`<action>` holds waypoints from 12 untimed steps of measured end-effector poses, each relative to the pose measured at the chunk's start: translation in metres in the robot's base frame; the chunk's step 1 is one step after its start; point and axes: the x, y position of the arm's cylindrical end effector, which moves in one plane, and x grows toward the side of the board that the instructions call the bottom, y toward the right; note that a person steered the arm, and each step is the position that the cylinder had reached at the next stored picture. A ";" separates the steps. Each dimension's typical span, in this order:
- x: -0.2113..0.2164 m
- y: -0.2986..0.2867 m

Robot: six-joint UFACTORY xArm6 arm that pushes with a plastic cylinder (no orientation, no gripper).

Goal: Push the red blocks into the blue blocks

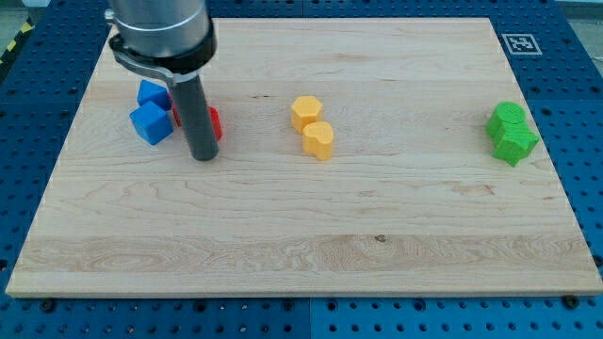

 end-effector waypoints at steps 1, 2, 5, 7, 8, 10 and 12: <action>0.003 0.001; -0.044 0.000; -0.020 0.032; -0.074 0.055; -0.099 0.033; -0.099 -0.023; -0.099 -0.021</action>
